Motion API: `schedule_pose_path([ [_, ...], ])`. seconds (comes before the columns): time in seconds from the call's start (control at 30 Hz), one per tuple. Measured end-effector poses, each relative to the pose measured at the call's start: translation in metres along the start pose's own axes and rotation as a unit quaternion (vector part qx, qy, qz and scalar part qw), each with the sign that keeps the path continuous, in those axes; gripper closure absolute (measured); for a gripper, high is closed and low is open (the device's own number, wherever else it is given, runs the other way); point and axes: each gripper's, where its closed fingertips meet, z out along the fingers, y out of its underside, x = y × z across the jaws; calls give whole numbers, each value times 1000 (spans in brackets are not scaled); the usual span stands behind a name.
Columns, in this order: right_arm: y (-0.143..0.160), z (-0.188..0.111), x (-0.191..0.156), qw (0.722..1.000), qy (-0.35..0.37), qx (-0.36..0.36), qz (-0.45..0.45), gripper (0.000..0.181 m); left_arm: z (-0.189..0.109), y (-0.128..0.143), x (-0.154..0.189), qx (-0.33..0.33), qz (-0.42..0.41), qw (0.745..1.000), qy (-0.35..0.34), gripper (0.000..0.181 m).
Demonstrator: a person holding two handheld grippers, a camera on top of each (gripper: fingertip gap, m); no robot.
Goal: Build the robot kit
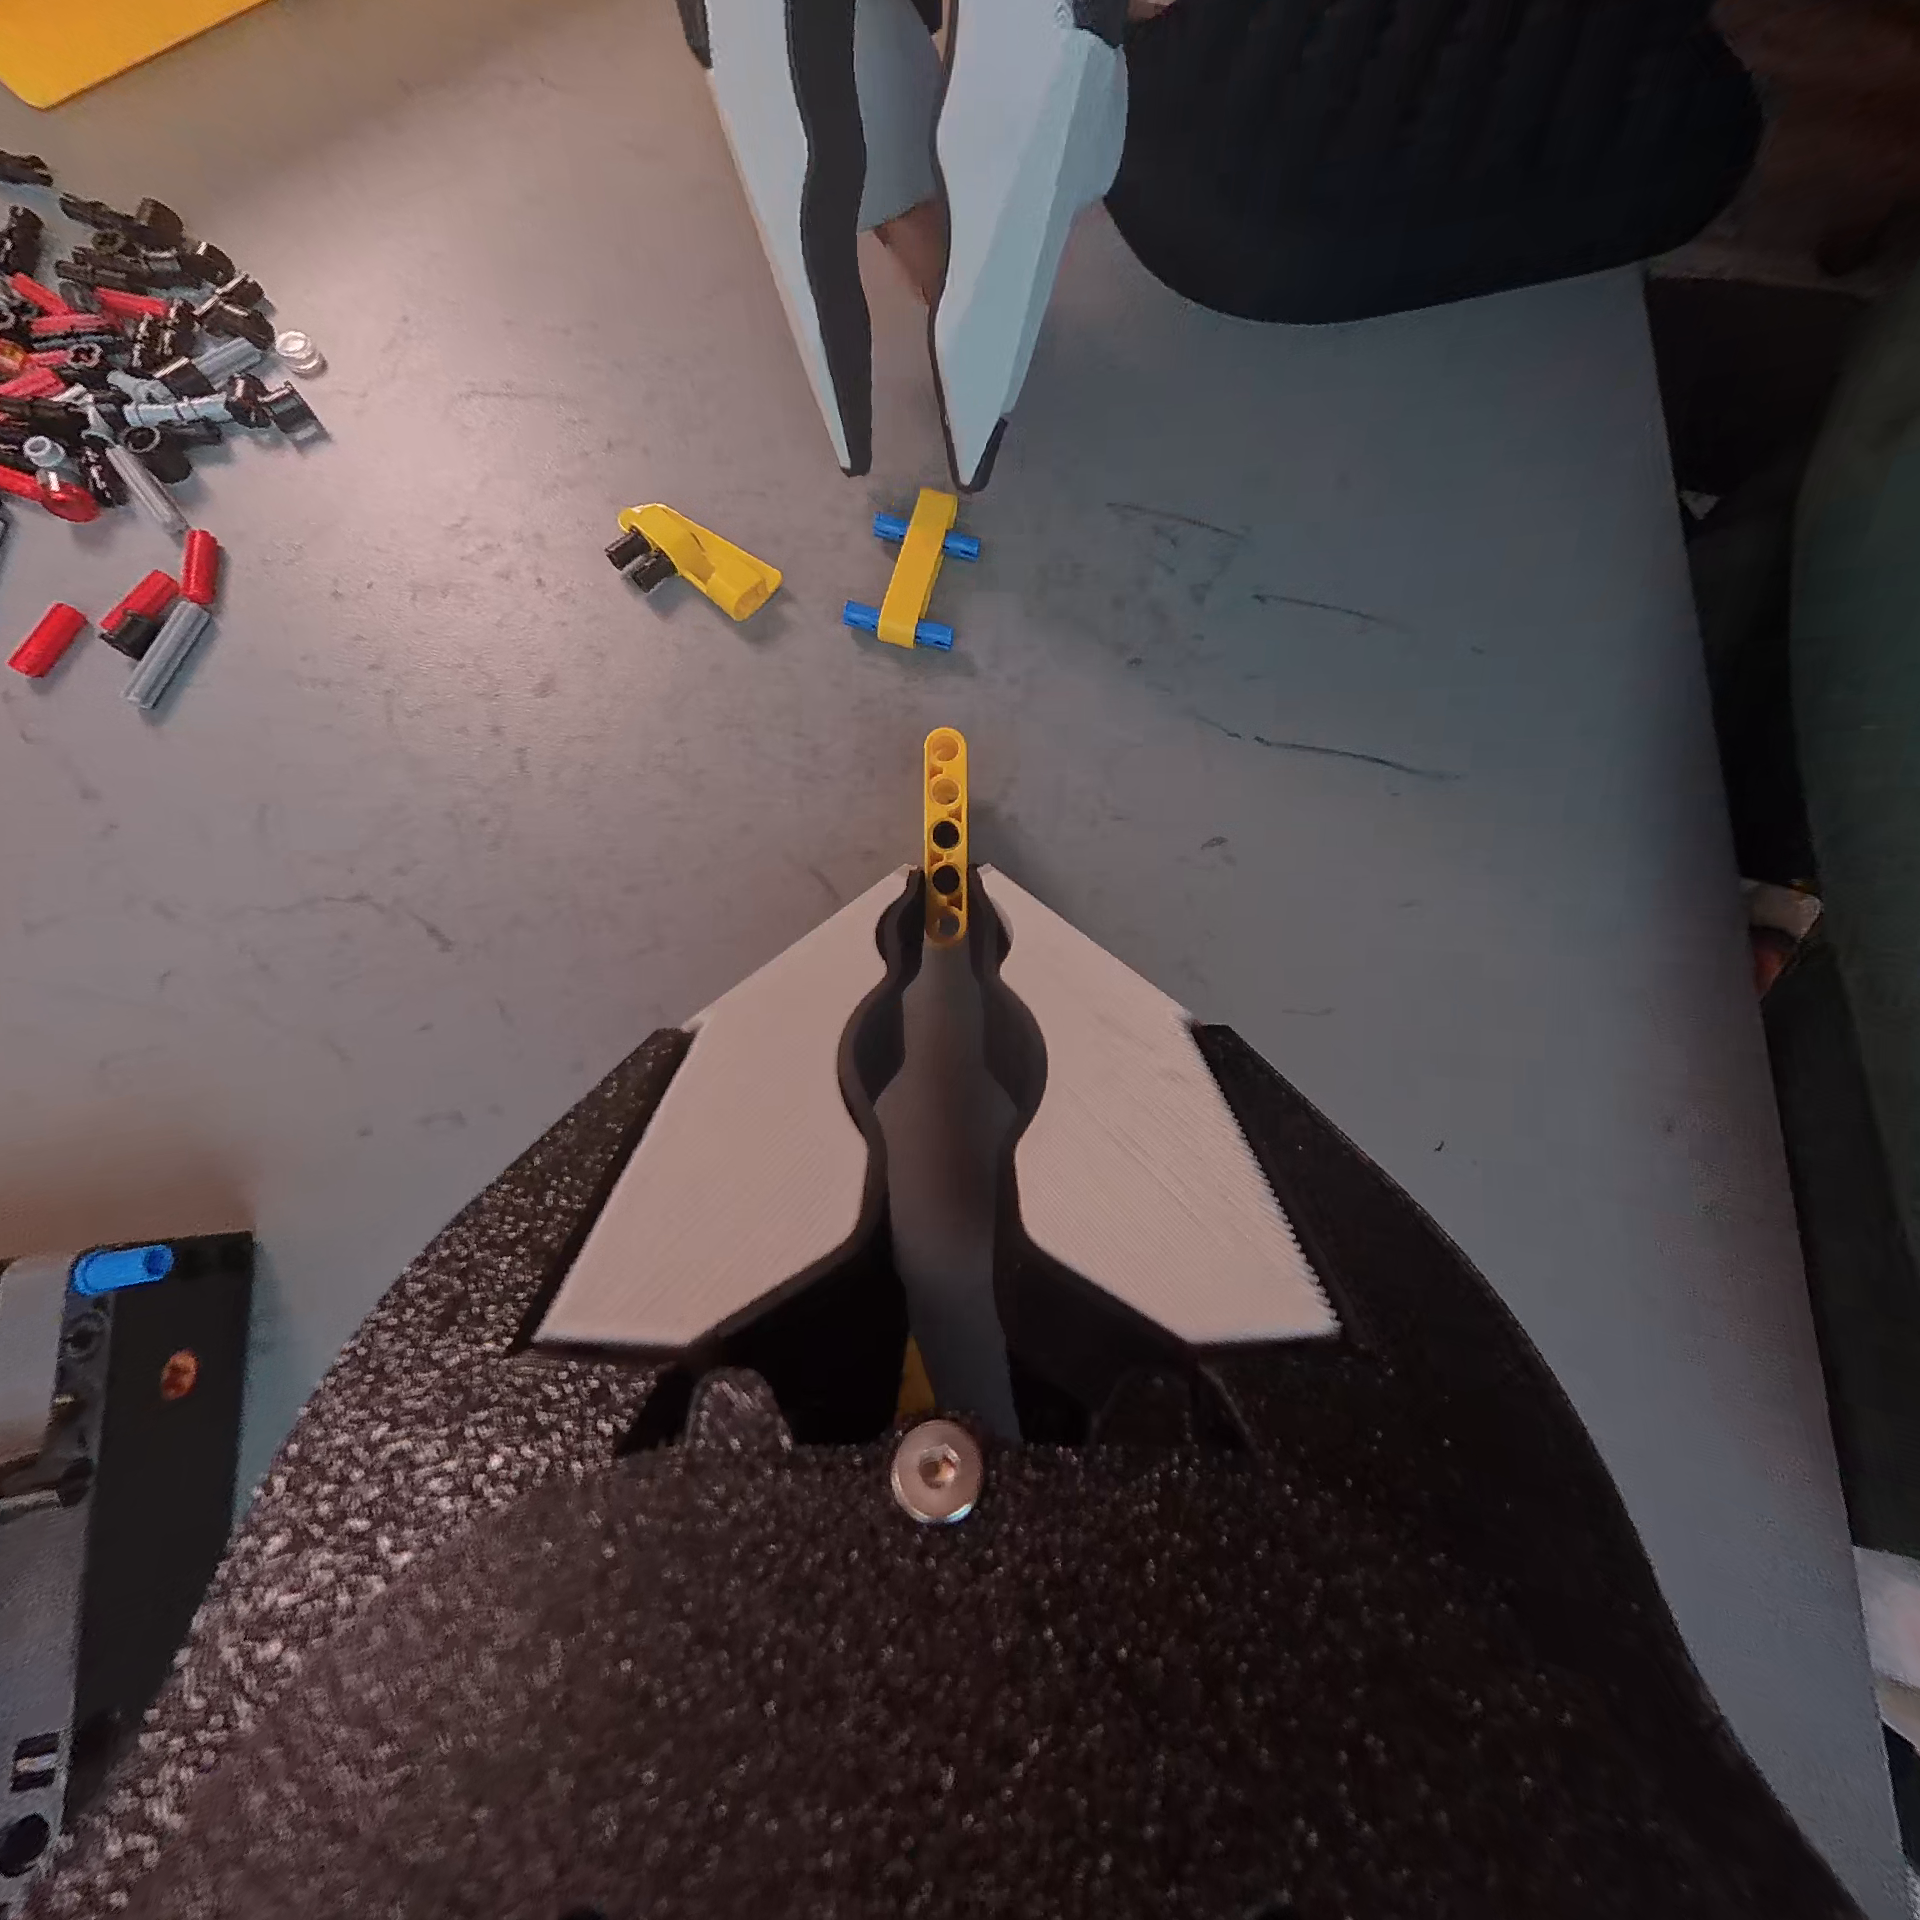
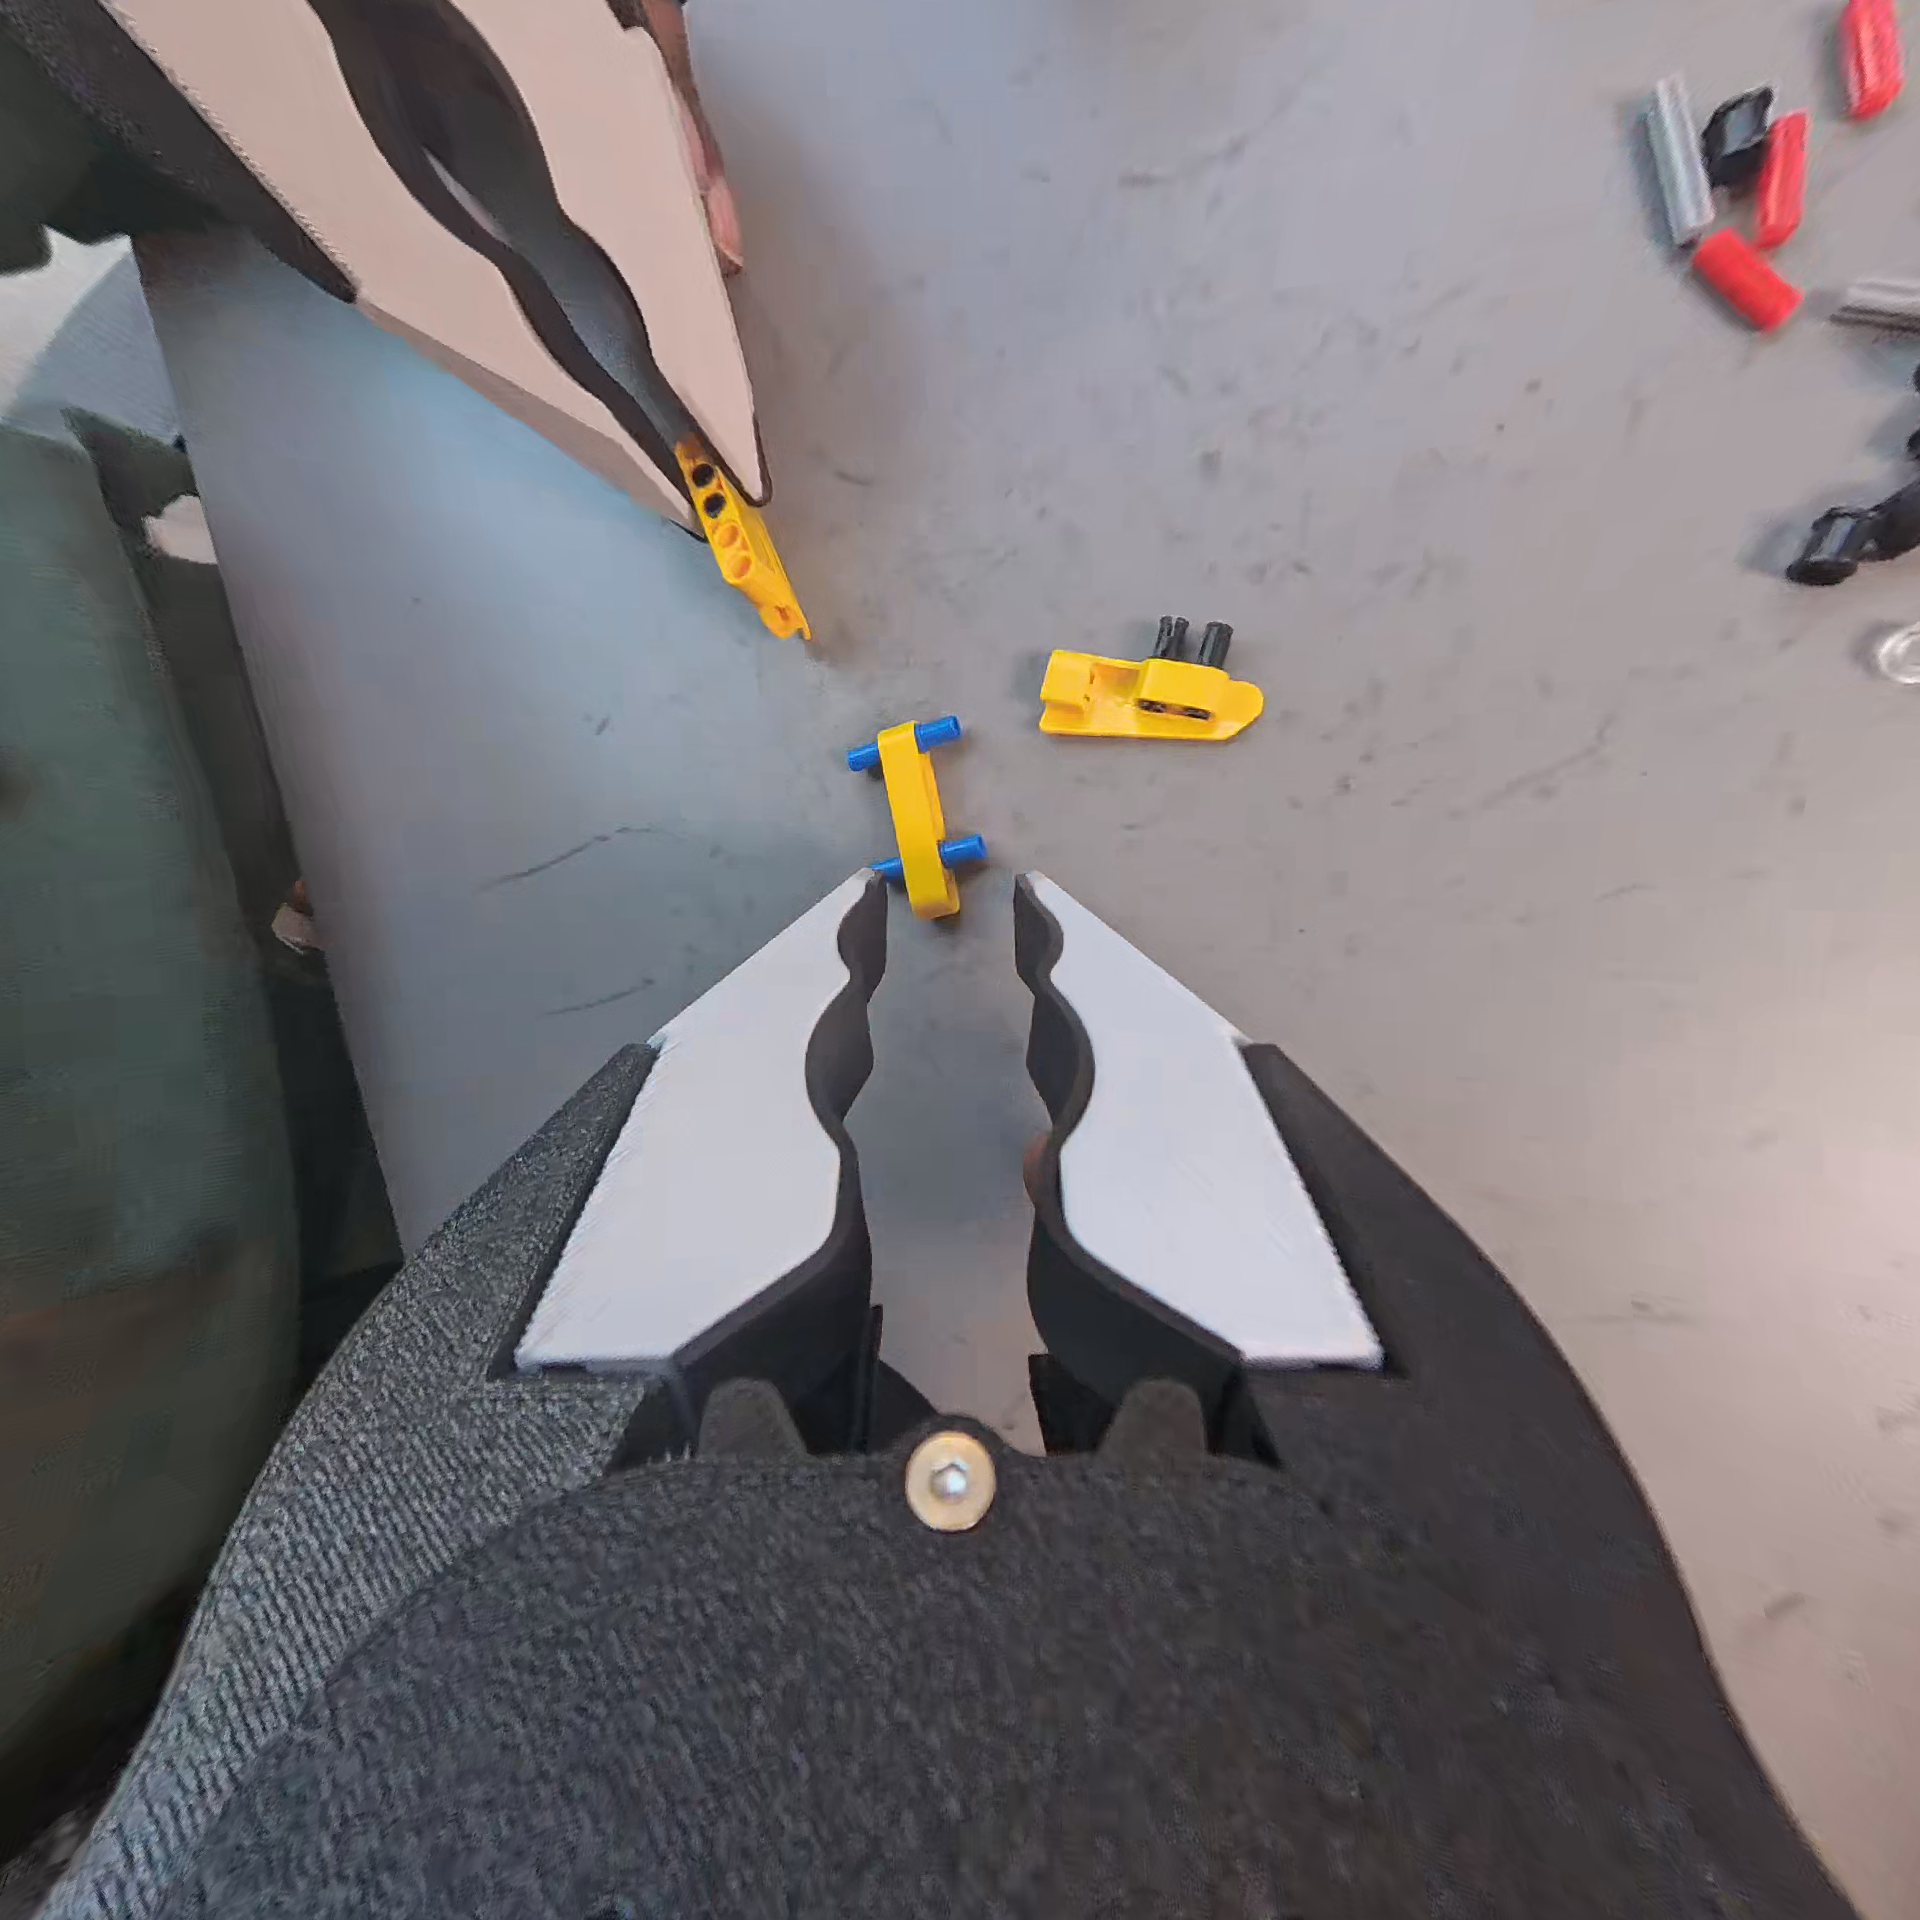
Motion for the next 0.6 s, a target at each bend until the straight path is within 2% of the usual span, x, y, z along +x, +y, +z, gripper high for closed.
schedule_pose_path([
  [0.17, -1, 3, 6, 1000, -2, -11, 6, 161, -1, 1, -1, 1, -7, 1000, 5, 175],
  [0.3, -3, 7, -3, 996, 48, -22, -66, 160, -1, 1, 0, 1, -6, 1000, 7, 175],
  [0.43, -7, 11, -14, 986, 95, -22, -134, 169, -1, 1, 0, 0, -6, 1000, 9, 175],
  [0.6, -9, 15, -20, 977, 127, -22, -171, 171, -1, 0, 1, 0, -4, 1000, 8, 175],
])
